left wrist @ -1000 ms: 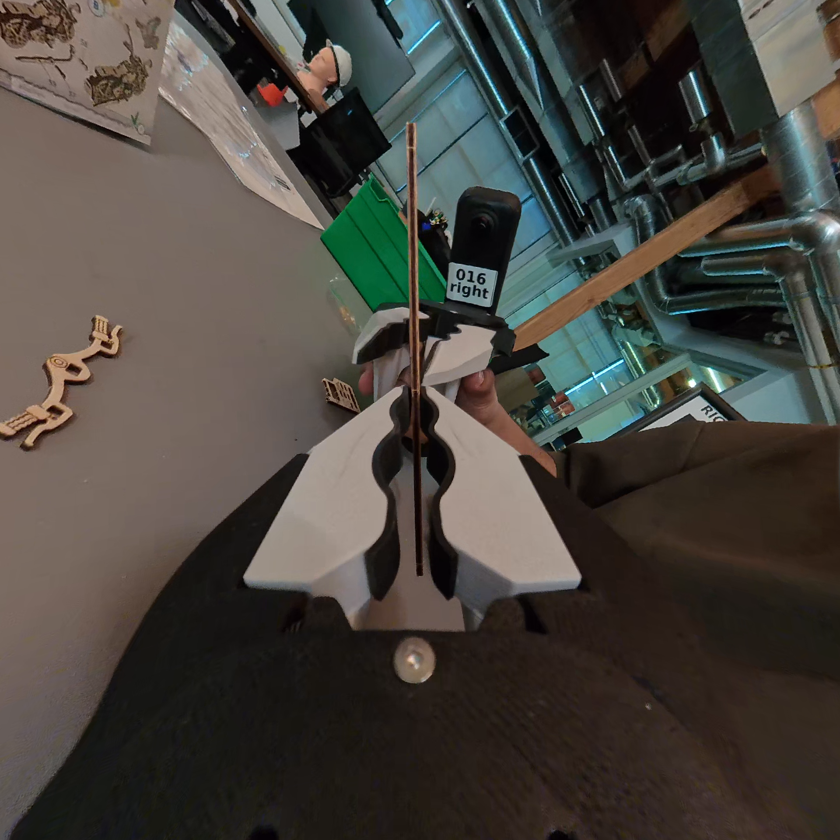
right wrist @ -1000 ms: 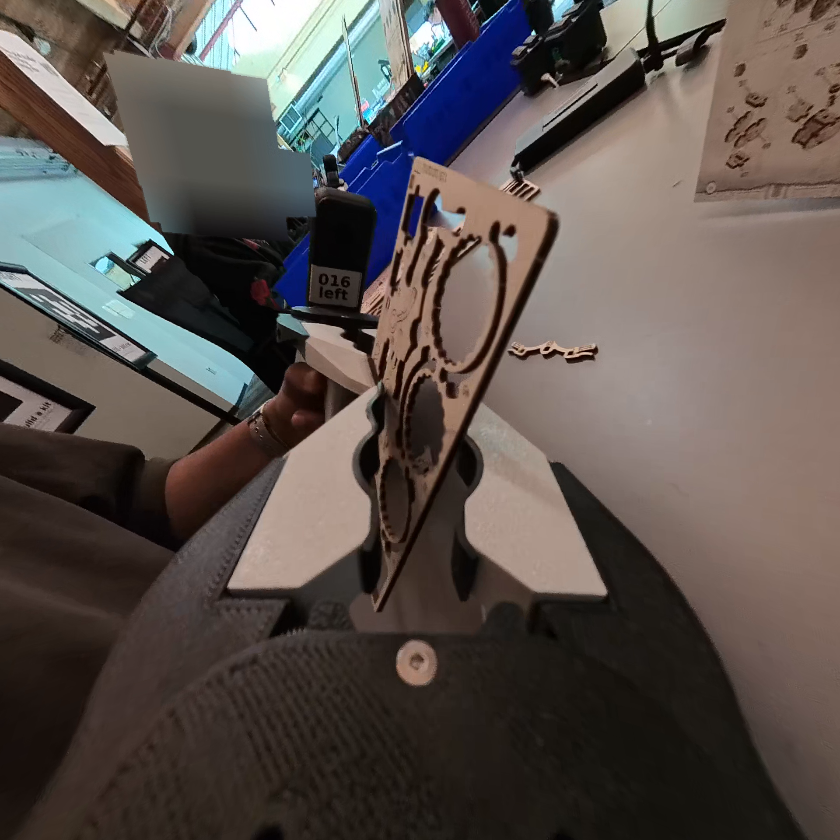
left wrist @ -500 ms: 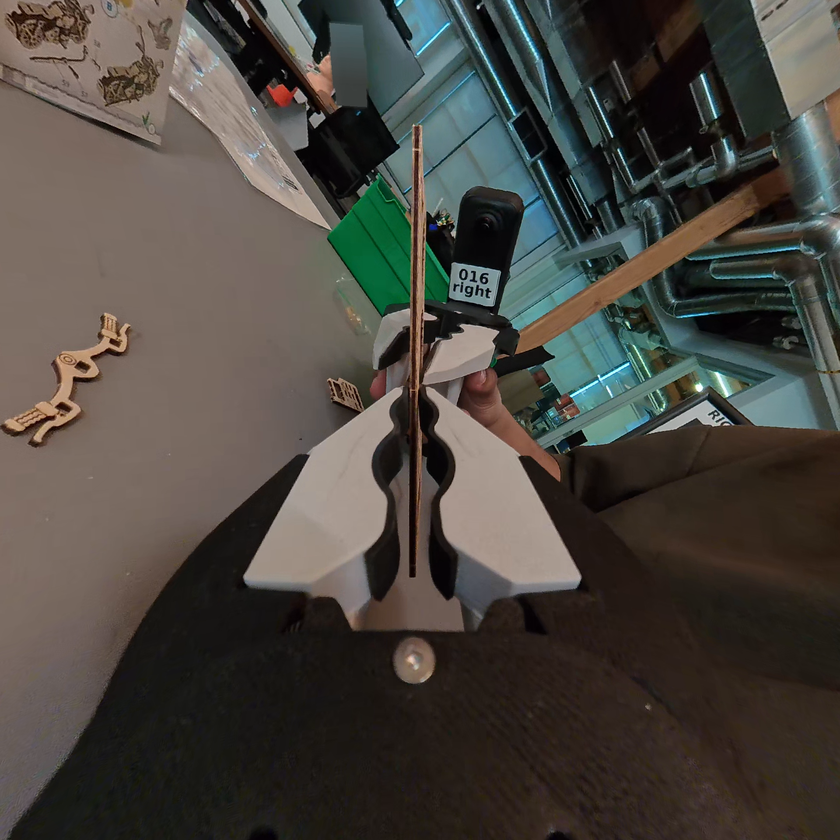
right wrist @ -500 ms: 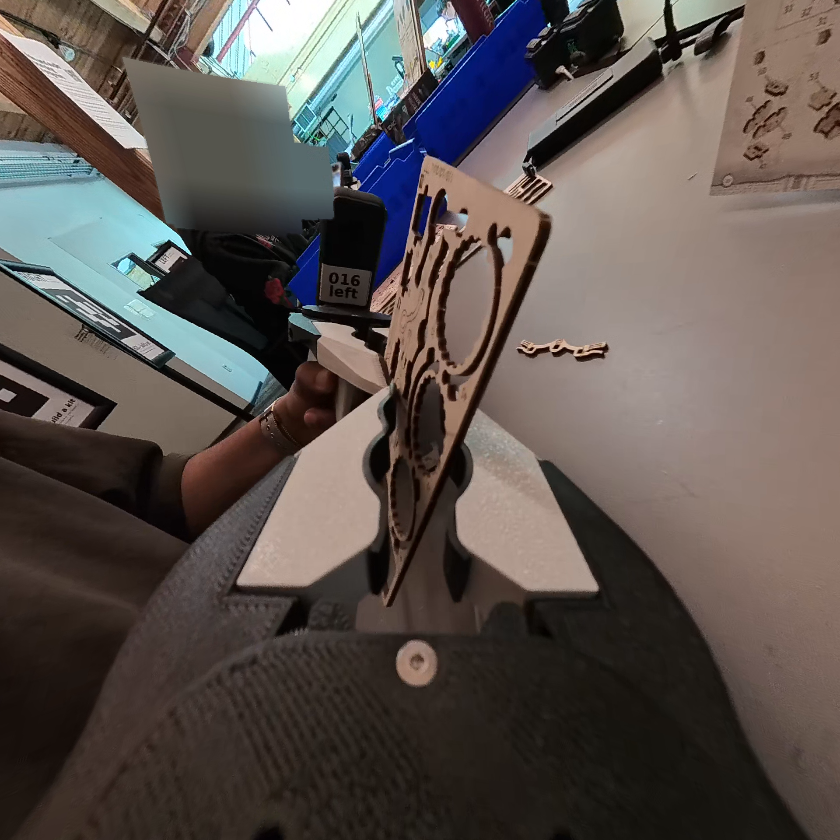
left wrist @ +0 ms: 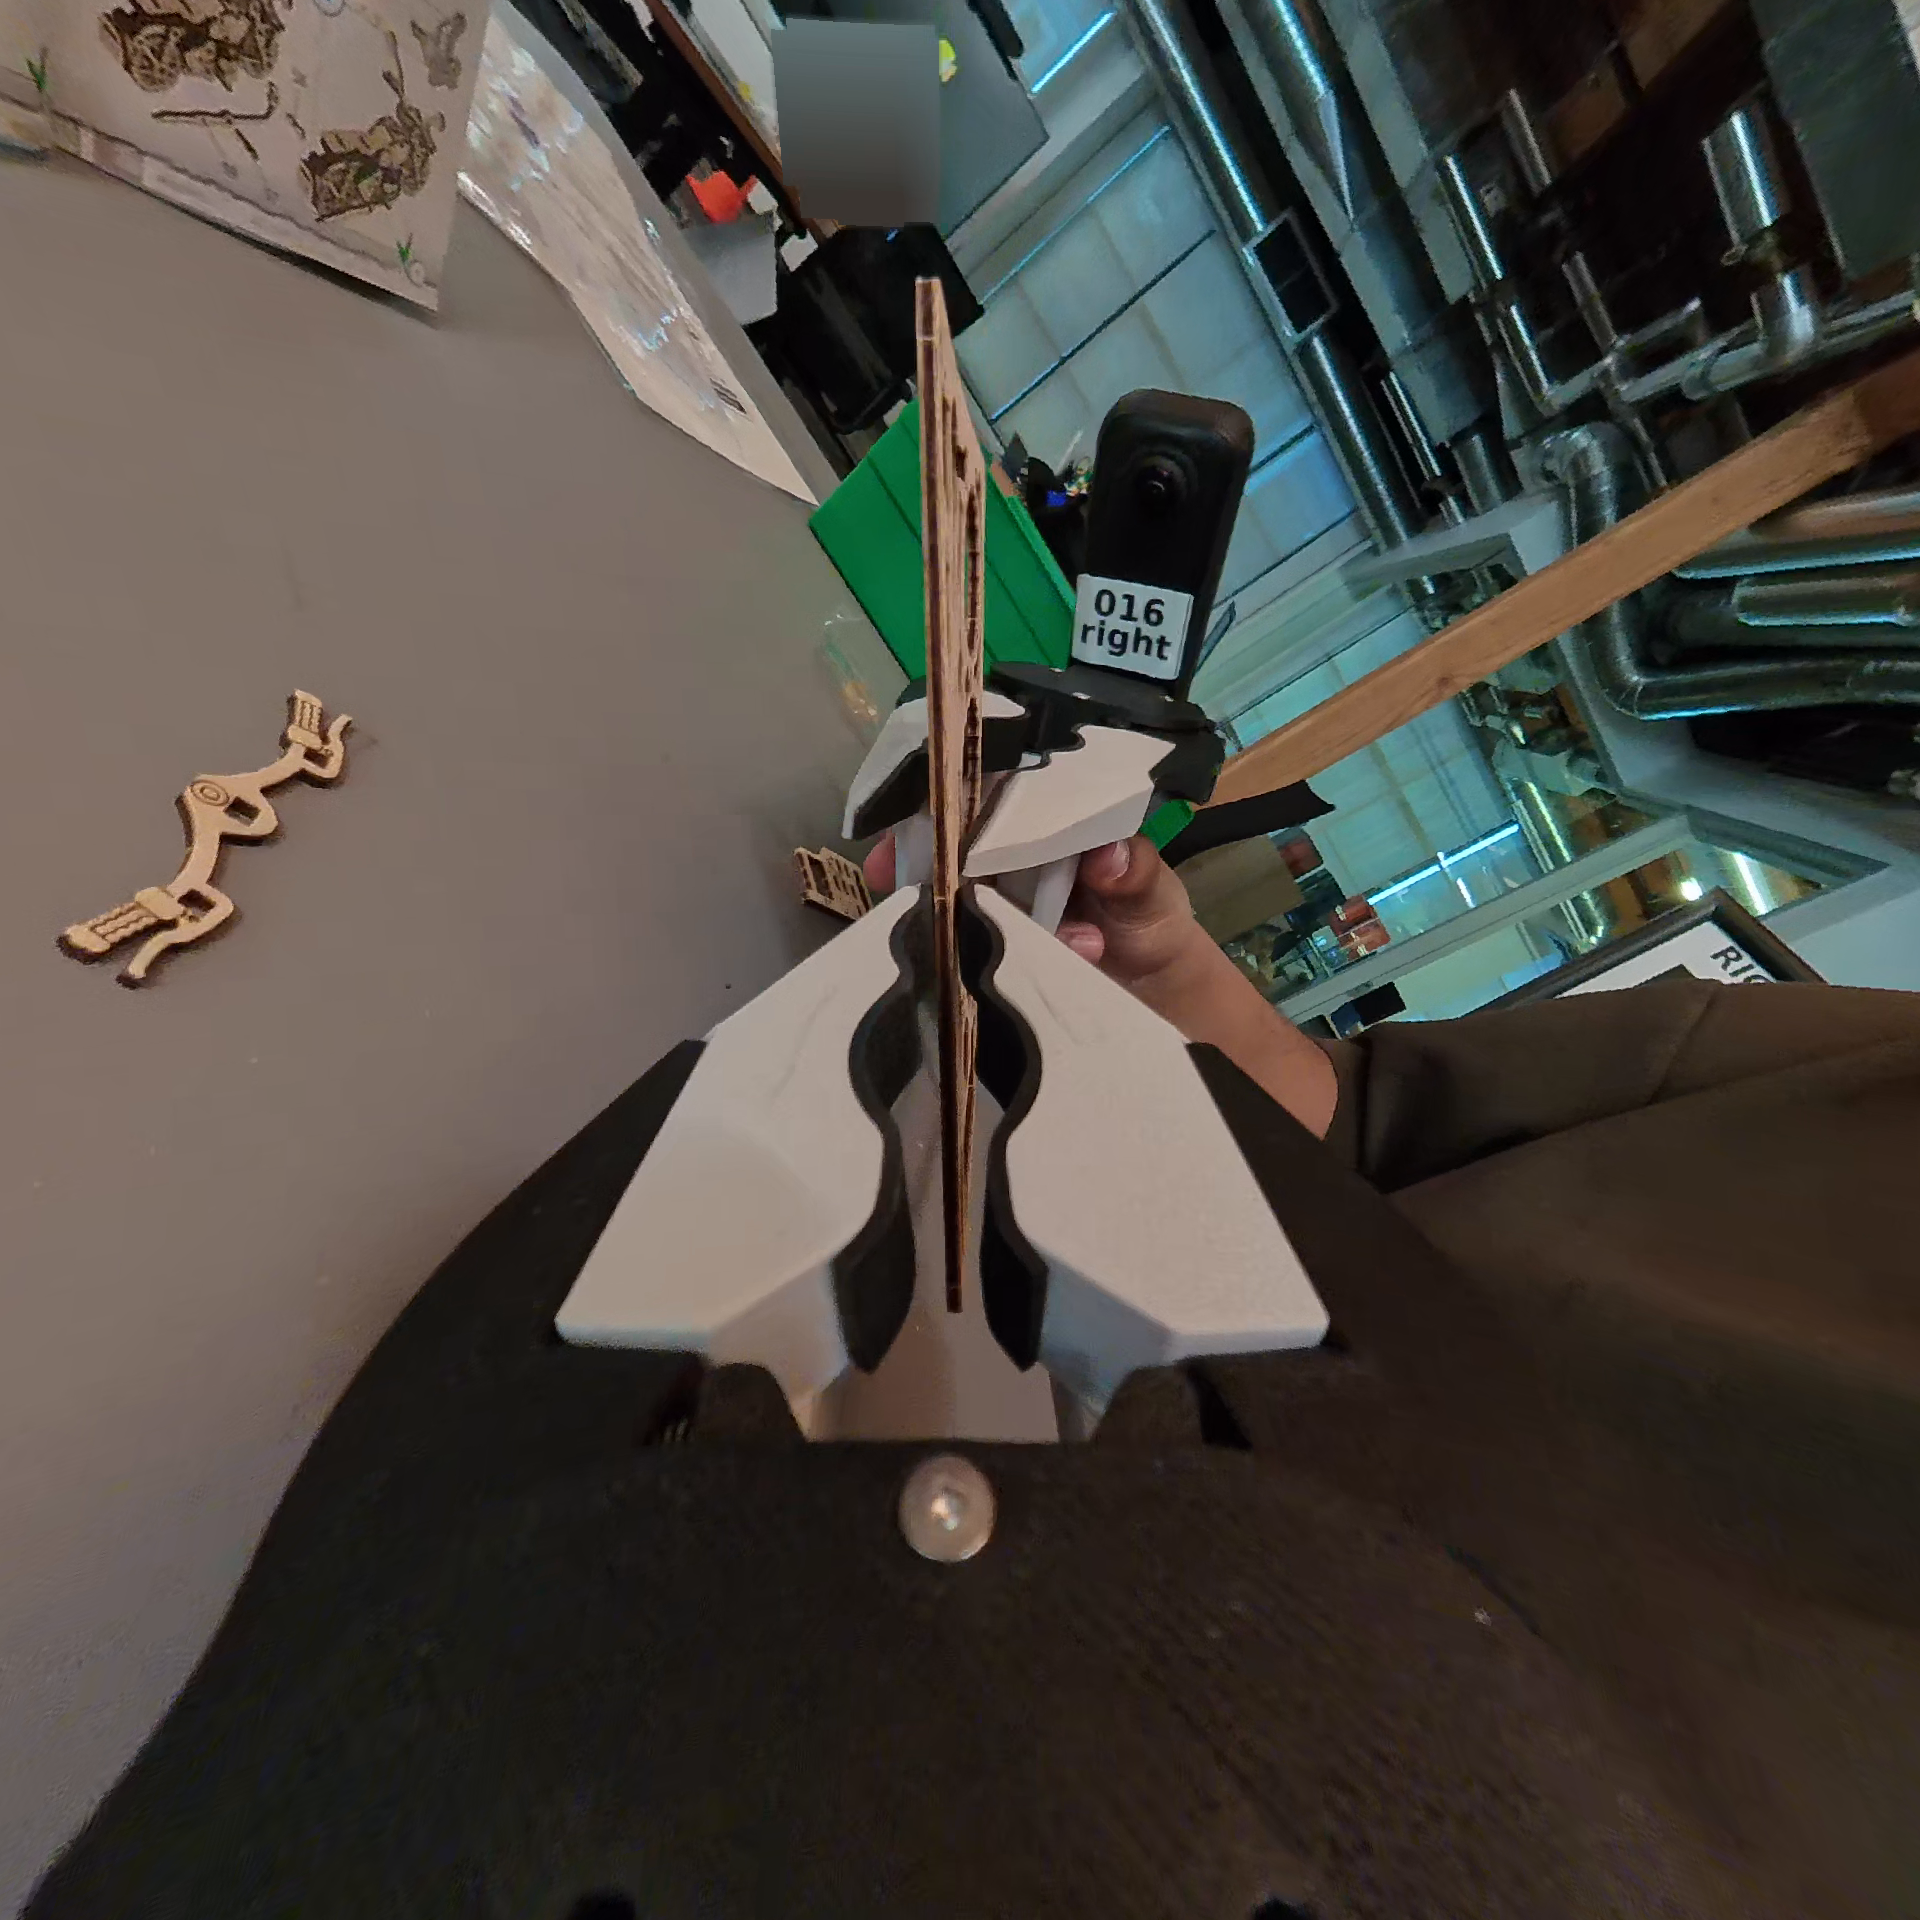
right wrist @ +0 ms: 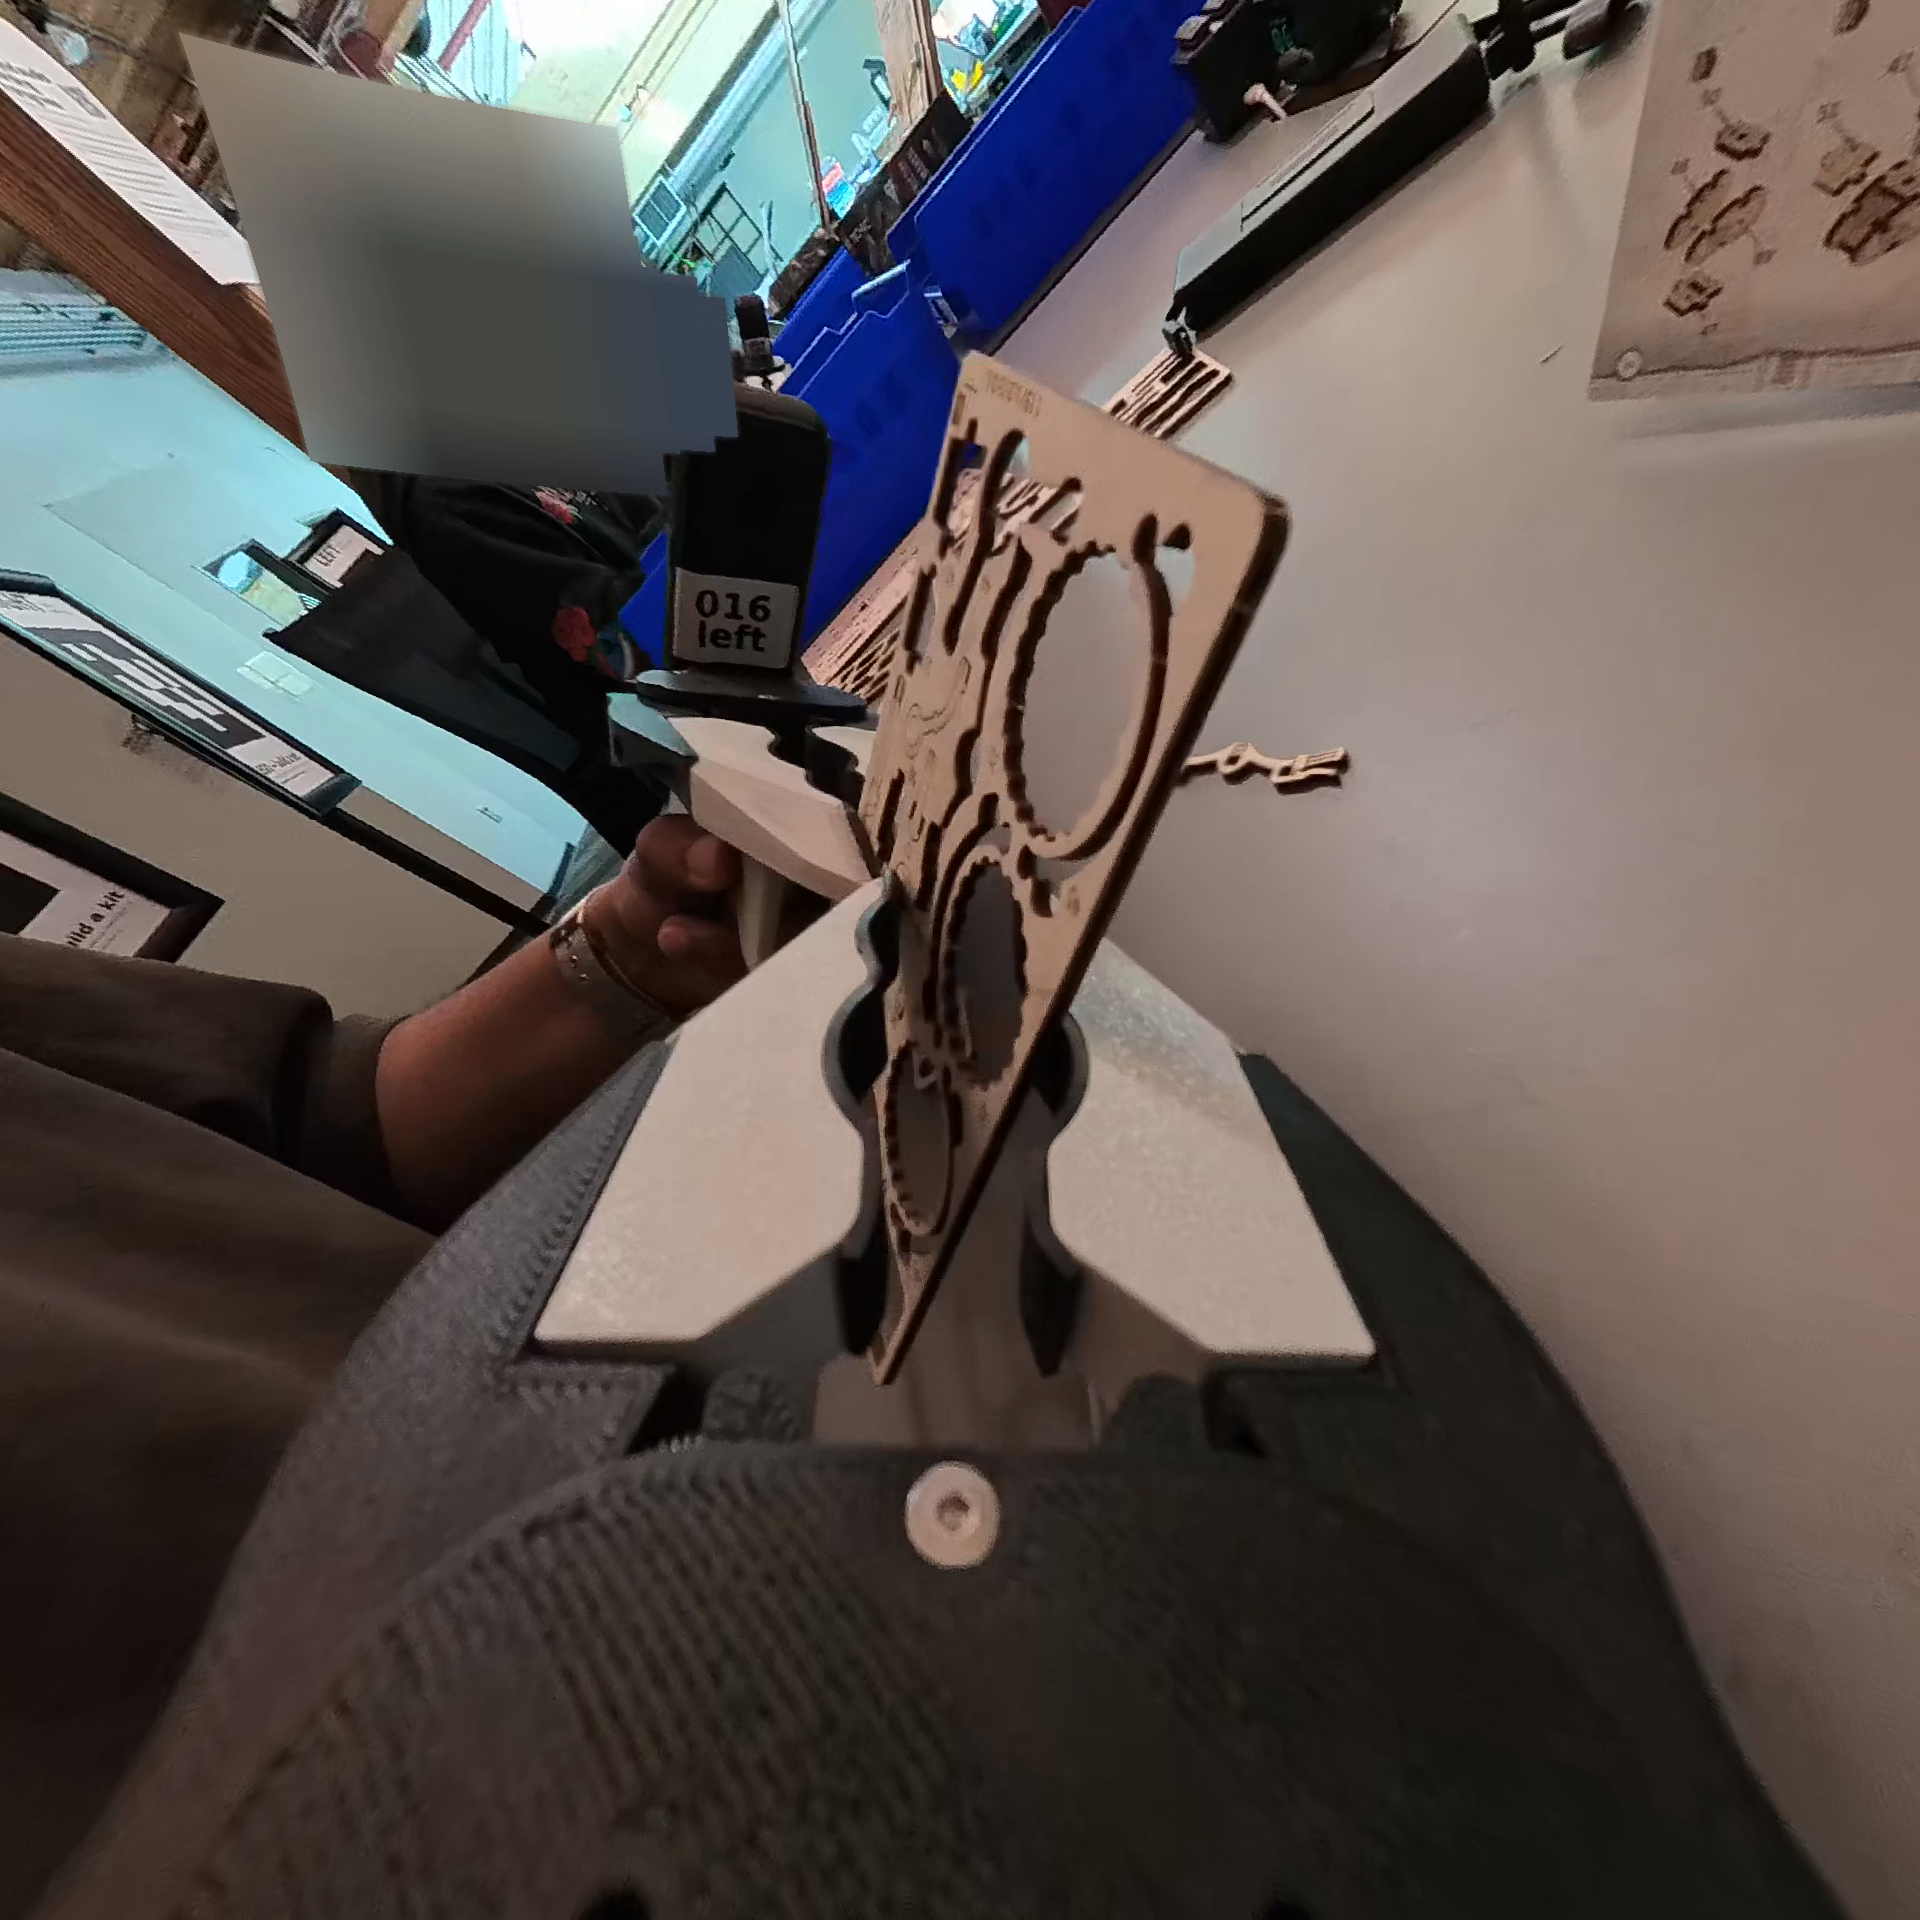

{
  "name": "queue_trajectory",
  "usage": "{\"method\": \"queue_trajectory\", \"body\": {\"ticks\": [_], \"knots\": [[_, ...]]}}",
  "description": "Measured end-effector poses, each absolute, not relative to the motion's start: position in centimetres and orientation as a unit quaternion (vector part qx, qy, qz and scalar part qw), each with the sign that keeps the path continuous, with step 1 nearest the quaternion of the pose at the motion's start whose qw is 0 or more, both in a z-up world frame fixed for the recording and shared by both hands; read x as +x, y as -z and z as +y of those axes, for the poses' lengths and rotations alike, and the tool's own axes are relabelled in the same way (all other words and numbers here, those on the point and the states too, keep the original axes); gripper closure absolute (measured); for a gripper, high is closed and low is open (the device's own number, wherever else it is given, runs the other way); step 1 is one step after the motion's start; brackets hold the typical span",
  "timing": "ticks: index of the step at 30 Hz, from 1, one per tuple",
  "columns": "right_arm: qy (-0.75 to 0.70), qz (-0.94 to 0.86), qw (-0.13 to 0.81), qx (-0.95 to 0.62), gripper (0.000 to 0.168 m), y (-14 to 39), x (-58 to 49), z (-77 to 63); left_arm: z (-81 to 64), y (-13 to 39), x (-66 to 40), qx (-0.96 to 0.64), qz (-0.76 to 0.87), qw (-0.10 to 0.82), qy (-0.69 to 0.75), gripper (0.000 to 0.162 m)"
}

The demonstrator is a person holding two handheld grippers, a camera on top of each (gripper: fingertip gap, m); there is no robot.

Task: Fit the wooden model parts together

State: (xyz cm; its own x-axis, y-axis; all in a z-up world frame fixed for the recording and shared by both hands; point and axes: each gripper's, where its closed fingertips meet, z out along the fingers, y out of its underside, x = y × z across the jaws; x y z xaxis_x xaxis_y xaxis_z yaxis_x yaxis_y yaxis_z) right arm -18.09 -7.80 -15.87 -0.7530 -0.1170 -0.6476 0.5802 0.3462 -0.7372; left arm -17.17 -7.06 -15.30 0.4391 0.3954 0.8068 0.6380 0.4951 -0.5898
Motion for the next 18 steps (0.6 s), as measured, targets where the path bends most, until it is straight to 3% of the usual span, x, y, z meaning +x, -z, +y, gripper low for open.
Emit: {"method": "queue_trajectory", "body": {"ticks": [18], "knots": [[0.488, 0.831, 0.26, 0.068, 0.141, 17.0, -18.0, -5.4, -5.2, 15.9, -17.1, -0.528, -0.515, 0.666, 0.108, 0.162]]}}
